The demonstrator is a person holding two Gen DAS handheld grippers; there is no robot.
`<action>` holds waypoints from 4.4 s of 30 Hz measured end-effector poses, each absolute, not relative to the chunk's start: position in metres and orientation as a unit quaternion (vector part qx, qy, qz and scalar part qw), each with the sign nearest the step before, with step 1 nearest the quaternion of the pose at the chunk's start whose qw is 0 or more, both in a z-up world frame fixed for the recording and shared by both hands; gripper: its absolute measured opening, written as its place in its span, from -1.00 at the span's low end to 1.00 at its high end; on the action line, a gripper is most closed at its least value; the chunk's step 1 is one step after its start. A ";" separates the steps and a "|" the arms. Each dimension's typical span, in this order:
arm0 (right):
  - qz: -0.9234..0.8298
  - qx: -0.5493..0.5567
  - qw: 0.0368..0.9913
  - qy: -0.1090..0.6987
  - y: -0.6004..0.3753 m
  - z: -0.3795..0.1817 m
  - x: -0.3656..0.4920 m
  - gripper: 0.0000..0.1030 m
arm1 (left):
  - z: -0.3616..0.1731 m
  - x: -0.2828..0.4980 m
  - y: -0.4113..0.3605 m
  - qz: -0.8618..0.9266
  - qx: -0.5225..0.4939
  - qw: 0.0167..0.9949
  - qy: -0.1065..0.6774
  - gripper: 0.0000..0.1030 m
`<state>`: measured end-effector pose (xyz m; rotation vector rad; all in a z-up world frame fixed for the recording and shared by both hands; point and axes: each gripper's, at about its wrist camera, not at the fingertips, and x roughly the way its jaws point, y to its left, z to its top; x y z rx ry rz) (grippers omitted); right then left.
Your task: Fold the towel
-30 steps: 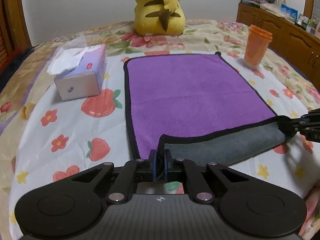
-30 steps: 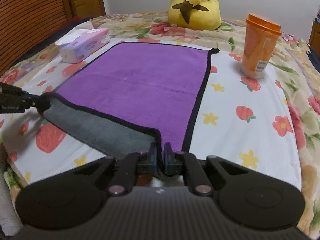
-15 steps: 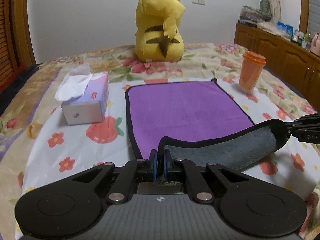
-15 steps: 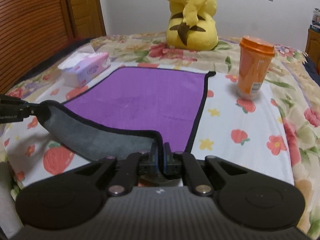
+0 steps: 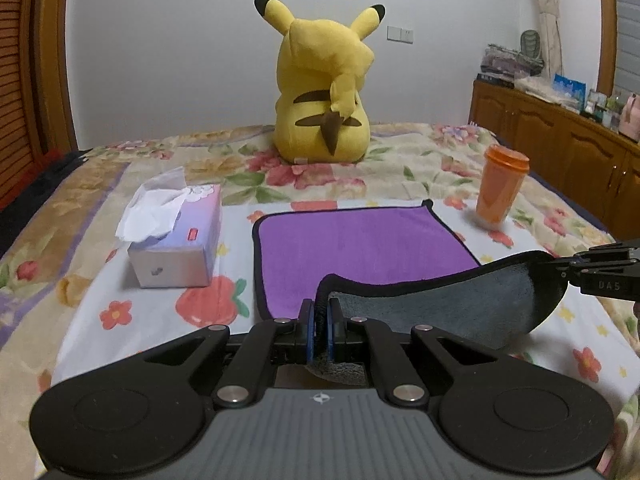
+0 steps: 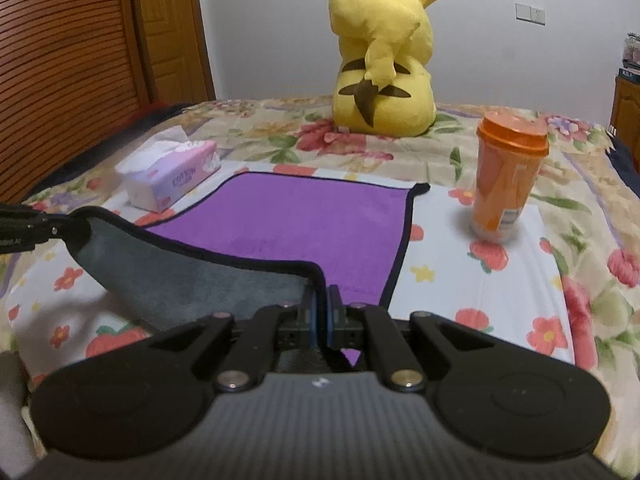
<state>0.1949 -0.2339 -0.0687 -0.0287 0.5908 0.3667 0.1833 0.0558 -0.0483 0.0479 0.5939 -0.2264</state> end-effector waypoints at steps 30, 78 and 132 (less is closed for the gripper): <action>0.190 -0.060 0.939 0.280 -0.226 -0.086 0.232 -0.90 | -0.068 0.231 0.051 -0.106 0.049 0.951 0.287 -0.84; 0.188 -0.078 0.953 0.226 -0.225 -0.091 0.324 -0.90 | -0.077 0.323 0.054 -0.080 0.045 0.962 0.257 -0.84; 0.128 -0.095 0.964 0.213 -0.215 -0.121 0.378 -0.73 | -0.115 0.401 0.039 -0.052 0.069 0.959 0.269 -0.42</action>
